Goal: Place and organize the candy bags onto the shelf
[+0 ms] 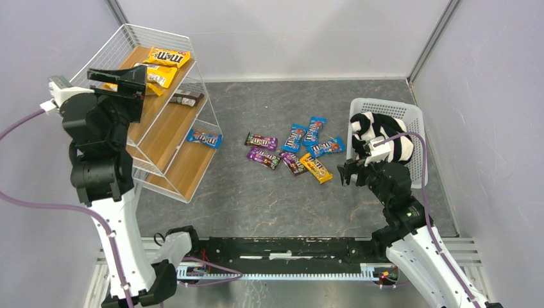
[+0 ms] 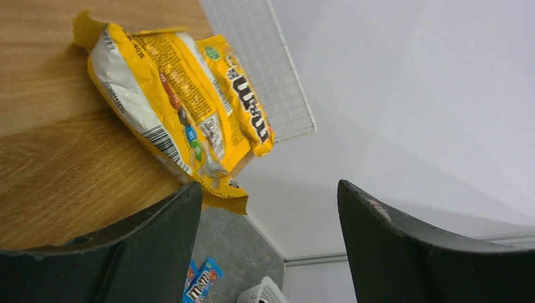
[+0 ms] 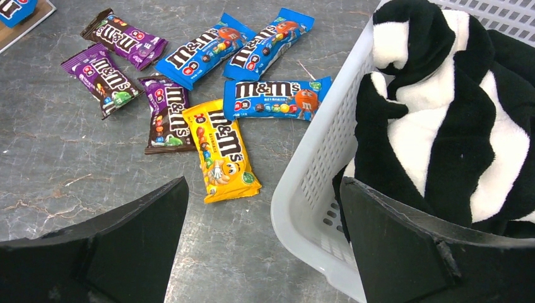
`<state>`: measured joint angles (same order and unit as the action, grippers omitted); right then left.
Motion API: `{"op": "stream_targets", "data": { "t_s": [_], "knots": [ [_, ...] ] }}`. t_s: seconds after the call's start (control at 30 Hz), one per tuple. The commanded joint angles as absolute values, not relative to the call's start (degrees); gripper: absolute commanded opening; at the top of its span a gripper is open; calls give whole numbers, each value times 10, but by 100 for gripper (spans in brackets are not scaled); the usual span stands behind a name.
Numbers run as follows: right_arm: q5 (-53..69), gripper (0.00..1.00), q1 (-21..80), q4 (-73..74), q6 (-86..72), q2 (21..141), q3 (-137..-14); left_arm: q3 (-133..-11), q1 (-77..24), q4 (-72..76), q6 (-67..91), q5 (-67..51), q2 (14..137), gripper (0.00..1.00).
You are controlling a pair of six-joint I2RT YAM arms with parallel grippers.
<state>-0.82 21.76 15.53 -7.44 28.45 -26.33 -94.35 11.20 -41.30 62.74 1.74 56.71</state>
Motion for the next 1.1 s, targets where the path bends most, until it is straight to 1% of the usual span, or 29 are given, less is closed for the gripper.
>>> {"op": "stream_targets", "data": {
  "t_s": [0.0, 0.1, 0.27, 0.37, 0.5, 0.6, 0.77, 1.07],
  "knots": [
    [-1, 98, 220, 128, -78, 281, -263, -987, 119, -409, 469, -22, 551, 87],
    [-1, 98, 221, 129, -77, 282, -263, -997, 119, -419, 407, -62, 565, 93],
    [-2, 98, 220, 130, -77, 286, -264, -1029, 119, -455, 341, -110, 592, 95],
    [-2, 98, 220, 130, -77, 291, -265, -1064, 119, -476, 306, -104, 606, 95],
    [-2, 98, 220, 131, -77, 293, -265, -1145, 119, -539, 252, -57, 645, 95],
    [-1, 98, 220, 130, -76, 295, -265, -1168, 119, -572, 224, -32, 664, 95],
    [-2, 98, 220, 130, -76, 299, -265, -1155, 120, -595, 198, -8, 667, 94],
    [-1, 98, 220, 132, -77, 306, -266, -1120, 119, -570, 196, -49, 656, 94]
  ]
}}
